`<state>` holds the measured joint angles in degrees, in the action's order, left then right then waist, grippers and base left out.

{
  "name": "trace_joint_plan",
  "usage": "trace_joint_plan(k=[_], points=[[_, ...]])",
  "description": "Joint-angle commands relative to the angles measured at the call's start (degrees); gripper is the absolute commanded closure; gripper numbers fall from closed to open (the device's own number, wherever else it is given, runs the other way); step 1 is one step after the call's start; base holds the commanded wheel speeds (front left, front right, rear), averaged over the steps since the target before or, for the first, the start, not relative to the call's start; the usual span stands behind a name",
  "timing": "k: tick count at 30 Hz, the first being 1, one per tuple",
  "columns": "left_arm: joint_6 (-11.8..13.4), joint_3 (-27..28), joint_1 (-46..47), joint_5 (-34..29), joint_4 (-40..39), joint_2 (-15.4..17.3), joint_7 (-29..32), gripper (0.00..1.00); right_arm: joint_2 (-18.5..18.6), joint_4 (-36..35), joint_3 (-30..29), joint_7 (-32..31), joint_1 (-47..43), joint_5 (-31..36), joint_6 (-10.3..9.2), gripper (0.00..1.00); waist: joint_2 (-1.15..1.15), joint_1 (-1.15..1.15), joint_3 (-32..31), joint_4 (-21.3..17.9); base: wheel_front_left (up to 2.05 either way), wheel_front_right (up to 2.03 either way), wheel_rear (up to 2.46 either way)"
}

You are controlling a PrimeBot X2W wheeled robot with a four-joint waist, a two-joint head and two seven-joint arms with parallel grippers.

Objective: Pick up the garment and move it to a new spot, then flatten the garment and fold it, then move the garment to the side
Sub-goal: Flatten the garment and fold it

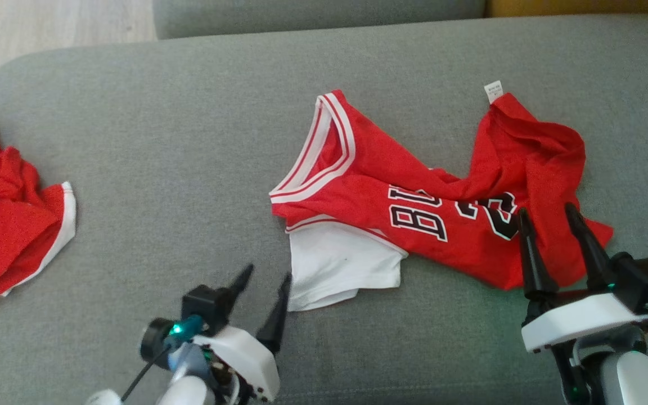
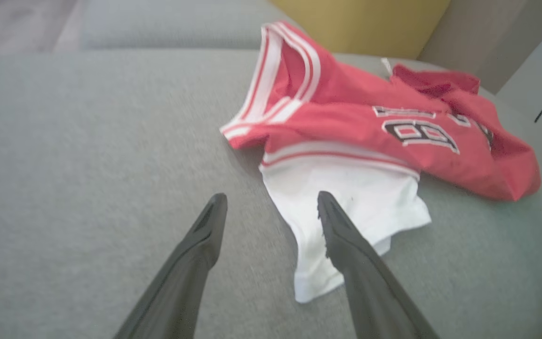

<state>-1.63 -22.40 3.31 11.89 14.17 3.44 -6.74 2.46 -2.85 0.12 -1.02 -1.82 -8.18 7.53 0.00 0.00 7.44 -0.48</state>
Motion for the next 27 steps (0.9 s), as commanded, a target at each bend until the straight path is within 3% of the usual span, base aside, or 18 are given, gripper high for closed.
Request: trace_joint_plan(k=[1,8,9,11,18,27], points=[[-0.3,0.9,2.6,0.7,-0.5,0.0,0.6,0.00,0.4,-1.7,1.7,0.2,2.1,-0.3,-0.04,0.00,0.00,0.00,0.8,-0.6,0.00,0.00,0.00],[-1.3,-2.6,4.3,5.2,6.7,-0.5,5.1,0.00,0.4,-0.5,1.5,0.3,2.9,-0.8,-0.04,0.00,0.00,0.00,2.7,-2.3,0.00,0.00,0.00],[-1.4,-2.9,4.6,5.9,7.3,-0.5,5.4,0.05,0.4,-0.4,1.4,0.4,3.0,-0.9,-0.04,0.00,0.00,0.00,2.9,-2.5,0.00,0.00,0.00],[-1.4,-3.3,5.3,6.6,8.1,-0.5,5.4,0.98,0.4,0.1,0.8,0.3,3.0,-1.1,-0.04,0.00,0.00,0.00,3.2,-2.7,0.00,0.00,0.00],[-0.4,-3.9,7.4,6.7,9.1,-0.5,3.3,1.00,0.4,4.9,-5.3,-0.2,4.6,-2.2,-0.04,0.00,0.00,0.00,4.0,-2.7,0.00,0.00,0.00],[0.4,-4.0,9.5,6.5,9.3,-0.3,1.9,1.00,0.4,19.0,-16.0,-3.5,12.6,1.0,-0.04,0.00,0.00,0.00,6.6,-2.3,0.00,0.00,0.00]])
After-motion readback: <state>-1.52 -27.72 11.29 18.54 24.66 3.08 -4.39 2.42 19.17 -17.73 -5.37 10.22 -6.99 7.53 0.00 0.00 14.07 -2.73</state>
